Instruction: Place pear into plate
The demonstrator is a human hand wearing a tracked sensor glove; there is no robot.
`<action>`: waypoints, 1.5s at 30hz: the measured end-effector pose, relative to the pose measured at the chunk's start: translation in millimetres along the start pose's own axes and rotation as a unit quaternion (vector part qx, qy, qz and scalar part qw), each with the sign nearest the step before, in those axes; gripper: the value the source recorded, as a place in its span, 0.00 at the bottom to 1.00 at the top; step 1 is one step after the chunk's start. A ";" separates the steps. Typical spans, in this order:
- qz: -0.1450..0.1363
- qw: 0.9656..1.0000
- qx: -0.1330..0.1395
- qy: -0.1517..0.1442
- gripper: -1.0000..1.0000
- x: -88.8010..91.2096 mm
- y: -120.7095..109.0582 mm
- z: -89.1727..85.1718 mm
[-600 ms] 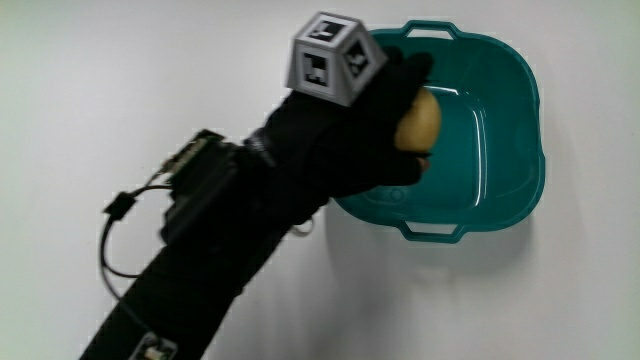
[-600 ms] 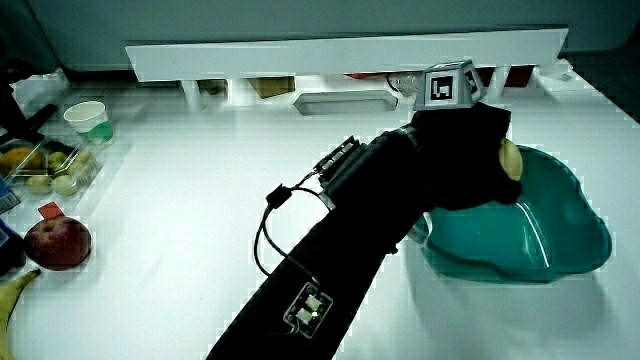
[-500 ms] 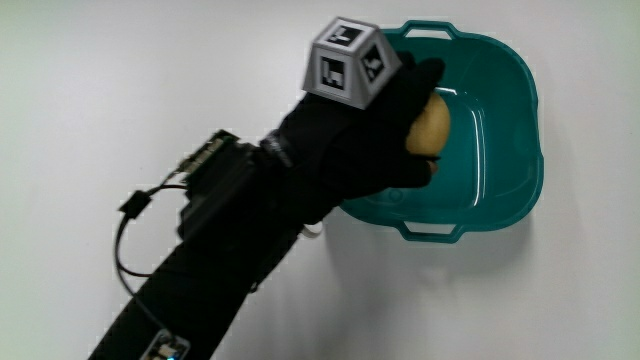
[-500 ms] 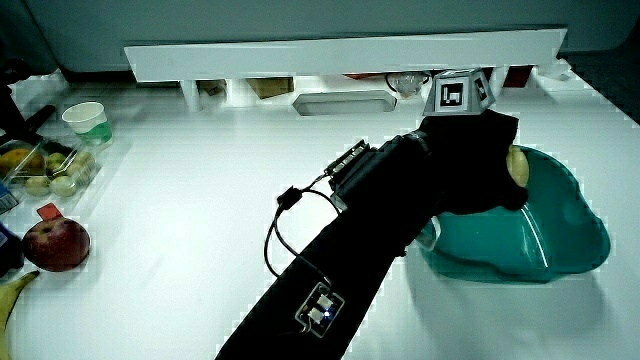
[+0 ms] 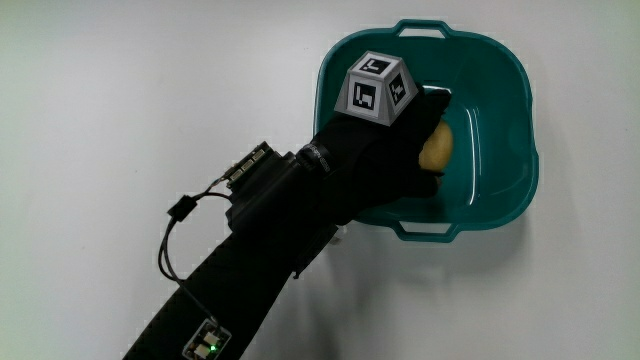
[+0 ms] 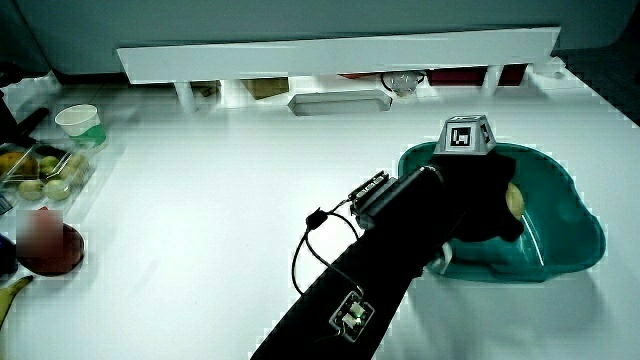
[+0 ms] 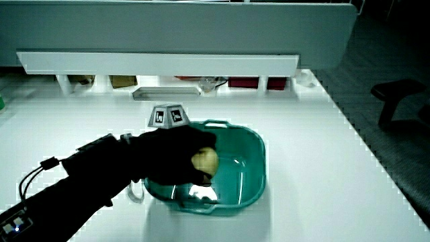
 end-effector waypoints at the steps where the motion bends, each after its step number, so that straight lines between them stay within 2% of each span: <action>1: 0.001 1.000 -0.001 0.000 0.50 -0.8 1.7 -2.8; 6: 0.008 1.000 -0.017 -0.004 0.50 -4.6 11.0 -15.9; 8: 0.006 1.000 -0.020 0.003 0.50 -4.4 12.8 -18.0; 9: 0.015 0.999 -0.031 -0.004 0.50 -5.5 14.1 -19.6; 10: 0.013 1.000 -0.028 0.005 0.50 -5.2 13.5 -19.3; 16: 0.026 0.998 -0.049 -0.004 0.50 -8.6 19.6 -26.8; 18: 0.024 0.999 -0.046 -0.004 0.50 -10.8 21.6 -29.8; 19: 0.028 0.998 -0.046 -0.018 0.50 -11.7 21.4 -29.7; 22: 0.030 0.998 -0.053 -0.011 0.50 -12.2 23.8 -30.9; 26: 0.037 0.997 -0.058 -0.021 0.42 -14.1 23.2 -31.9; 29: 0.034 0.997 -0.061 -0.018 0.35 -13.1 20.2 -30.8; 32: 0.047 0.995 -0.083 -0.032 0.29 -16.2 23.3 -33.5; 34: 0.047 0.995 -0.086 -0.034 0.25 -17.3 21.4 -32.5; 42: 0.040 0.995 -0.078 -0.047 0.08 -17.3 12.2 -22.8; 45: 0.033 0.996 -0.059 -0.052 0.02 -14.3 1.2 -13.1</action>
